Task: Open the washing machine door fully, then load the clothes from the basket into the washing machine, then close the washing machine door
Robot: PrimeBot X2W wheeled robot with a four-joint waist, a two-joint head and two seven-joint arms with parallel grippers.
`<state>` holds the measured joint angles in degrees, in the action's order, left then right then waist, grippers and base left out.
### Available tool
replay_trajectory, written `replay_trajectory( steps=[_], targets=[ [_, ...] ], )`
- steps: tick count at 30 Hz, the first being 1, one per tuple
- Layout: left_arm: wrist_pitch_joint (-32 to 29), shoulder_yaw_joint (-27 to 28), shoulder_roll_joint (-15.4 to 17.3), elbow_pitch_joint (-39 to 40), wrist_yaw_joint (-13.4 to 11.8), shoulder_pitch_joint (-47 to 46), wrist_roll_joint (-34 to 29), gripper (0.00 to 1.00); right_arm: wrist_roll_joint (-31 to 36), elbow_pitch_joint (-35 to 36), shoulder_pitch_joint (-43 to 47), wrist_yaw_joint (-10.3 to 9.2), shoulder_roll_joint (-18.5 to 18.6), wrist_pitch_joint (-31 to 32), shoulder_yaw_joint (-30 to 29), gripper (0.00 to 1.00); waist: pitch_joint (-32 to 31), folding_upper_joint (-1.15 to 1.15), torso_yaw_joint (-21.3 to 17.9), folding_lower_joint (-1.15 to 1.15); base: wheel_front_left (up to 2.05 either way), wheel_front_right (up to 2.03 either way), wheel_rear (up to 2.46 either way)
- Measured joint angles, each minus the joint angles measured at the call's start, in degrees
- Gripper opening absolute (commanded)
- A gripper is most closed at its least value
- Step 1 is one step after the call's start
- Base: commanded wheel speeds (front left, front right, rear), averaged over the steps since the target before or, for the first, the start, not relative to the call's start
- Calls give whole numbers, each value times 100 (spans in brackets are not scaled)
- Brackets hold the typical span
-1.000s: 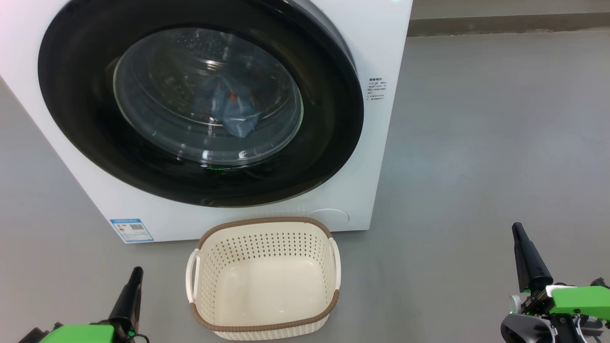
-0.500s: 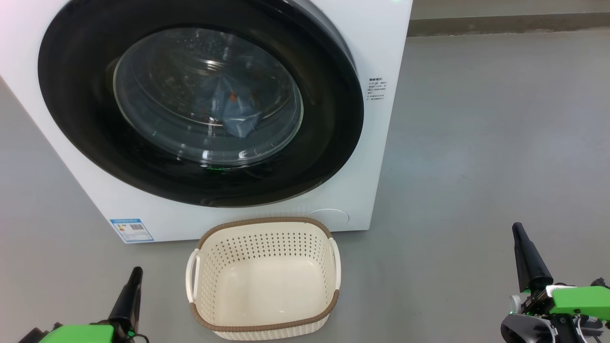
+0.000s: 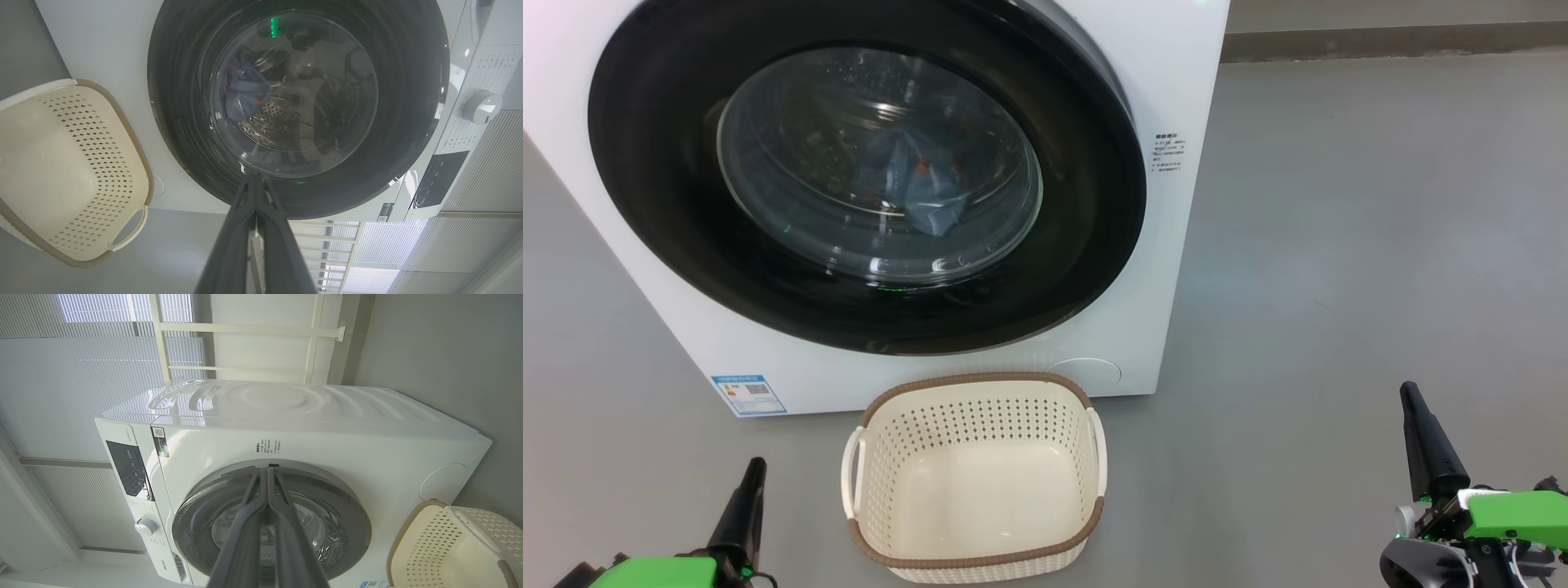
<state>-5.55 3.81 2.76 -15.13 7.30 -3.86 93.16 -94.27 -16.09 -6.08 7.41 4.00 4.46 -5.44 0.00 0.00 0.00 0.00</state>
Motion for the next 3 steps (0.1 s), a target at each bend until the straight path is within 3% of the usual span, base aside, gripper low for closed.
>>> replay_trajectory(
  steps=[3],
  targets=[
    [0, 3, 0, 0, 0, 0, 0, 0, 0, 0, 0, 0, -3, 1, -1, 0, 0, 0, 0, 0, 0, 0, 0]
  ],
)
